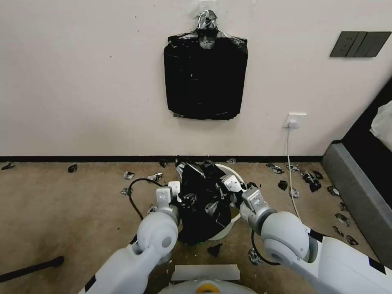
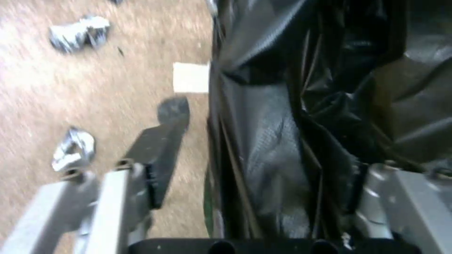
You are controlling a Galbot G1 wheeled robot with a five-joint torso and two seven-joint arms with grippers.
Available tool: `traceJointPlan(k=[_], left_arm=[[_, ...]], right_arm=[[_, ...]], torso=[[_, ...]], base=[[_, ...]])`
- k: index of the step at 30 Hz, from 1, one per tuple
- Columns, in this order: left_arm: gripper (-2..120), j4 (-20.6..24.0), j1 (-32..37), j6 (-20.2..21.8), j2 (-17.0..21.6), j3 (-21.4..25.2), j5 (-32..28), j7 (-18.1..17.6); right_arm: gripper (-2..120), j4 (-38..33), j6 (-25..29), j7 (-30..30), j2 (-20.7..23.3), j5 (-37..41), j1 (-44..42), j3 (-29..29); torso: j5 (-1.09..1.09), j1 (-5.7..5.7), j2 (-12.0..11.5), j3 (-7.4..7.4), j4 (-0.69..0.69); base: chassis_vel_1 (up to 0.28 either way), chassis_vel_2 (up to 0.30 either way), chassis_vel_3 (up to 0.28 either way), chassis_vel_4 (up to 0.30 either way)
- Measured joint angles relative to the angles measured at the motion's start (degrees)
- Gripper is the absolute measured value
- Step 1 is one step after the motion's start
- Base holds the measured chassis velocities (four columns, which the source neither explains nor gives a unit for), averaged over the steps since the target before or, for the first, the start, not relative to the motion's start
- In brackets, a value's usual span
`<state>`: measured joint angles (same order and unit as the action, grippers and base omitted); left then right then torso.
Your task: Place a trash bag onto the trash bin.
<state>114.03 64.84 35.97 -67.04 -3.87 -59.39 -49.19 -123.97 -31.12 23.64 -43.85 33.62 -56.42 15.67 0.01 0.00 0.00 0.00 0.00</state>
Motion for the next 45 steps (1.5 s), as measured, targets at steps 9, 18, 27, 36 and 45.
traceJointPlan(k=[9,18,27,36,45], left_arm=[[30,-2.1,-1.8,2.0,-0.7,-0.1,-5.7,-4.1],[3,-2.6,-2.4,1.4,-0.9,0.7,-7.0,-5.1],[3,-0.3,0.8,-3.6,0.0,3.0,0.6,0.2],[3,6.1,7.9,-9.6,3.3,5.8,14.8,13.0],[3,11.2,14.1,-14.3,6.2,9.2,24.7,24.3]], right_arm=[[0,0.2,0.1,0.0,-0.2,0.1,-0.1,0.0],[0,0.3,1.5,0.0,-0.2,0.0,-1.0,-0.7],[0,-1.1,3.7,1.2,-1.0,-1.7,-3.3,-4.1],[0,1.2,6.5,1.3,0.5,-2.4,0.3,-7.6],[0,1.7,7.1,-1.7,5.6,-2.0,1.7,-9.8]], torso=[[0.0,0.0,0.0,0.0,0.0],[-0.03,0.0,0.0,0.0,-0.01],[-0.01,0.0,0.0,0.0,0.01],[-0.01,0.0,0.0,0.0,0.01],[0.0,0.0,0.0,0.0,0.0]], base=[[0.0,0.0,0.0,0.0],[0.0,0.0,0.0,0.0],[0.0,0.0,0.0,0.0],[0.0,0.0,0.0,0.0],[0.0,0.0,0.0,0.0]])
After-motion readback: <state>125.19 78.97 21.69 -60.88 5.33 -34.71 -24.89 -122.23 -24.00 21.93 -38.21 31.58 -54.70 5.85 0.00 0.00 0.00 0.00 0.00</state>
